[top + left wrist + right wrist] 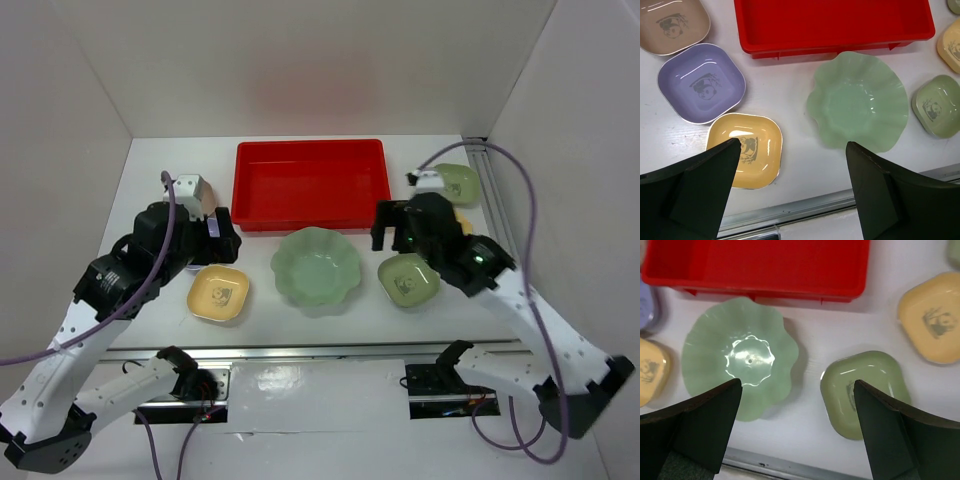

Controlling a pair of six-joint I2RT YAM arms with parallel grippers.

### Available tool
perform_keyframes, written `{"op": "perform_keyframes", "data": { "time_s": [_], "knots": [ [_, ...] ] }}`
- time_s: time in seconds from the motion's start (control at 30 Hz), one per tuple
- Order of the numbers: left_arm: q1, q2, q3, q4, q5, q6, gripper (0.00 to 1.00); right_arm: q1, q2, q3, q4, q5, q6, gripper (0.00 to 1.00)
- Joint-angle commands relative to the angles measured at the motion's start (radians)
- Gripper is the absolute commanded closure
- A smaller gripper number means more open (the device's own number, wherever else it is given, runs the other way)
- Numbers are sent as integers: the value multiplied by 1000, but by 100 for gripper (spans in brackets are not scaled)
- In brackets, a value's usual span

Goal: Place the plates into the plastic bin on the countertop

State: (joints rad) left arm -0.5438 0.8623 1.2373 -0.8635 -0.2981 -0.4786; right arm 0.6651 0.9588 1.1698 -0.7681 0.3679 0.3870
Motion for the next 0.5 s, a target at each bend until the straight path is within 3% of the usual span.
{"op": "perform_keyframes", "data": {
  "time_s": [0.0,0.2,0.47],
  "knots": [
    [4,-23,2,23,37,-18,0,7,115,-108,240,-64,38,0],
    [4,-65,-18,-2,40,1,0,-2,294,-205,499,-150,-34,3],
    [4,-104,-27,-23,30,12,0,-53,454,-294,653,-262,-56,13]
  ]
}}
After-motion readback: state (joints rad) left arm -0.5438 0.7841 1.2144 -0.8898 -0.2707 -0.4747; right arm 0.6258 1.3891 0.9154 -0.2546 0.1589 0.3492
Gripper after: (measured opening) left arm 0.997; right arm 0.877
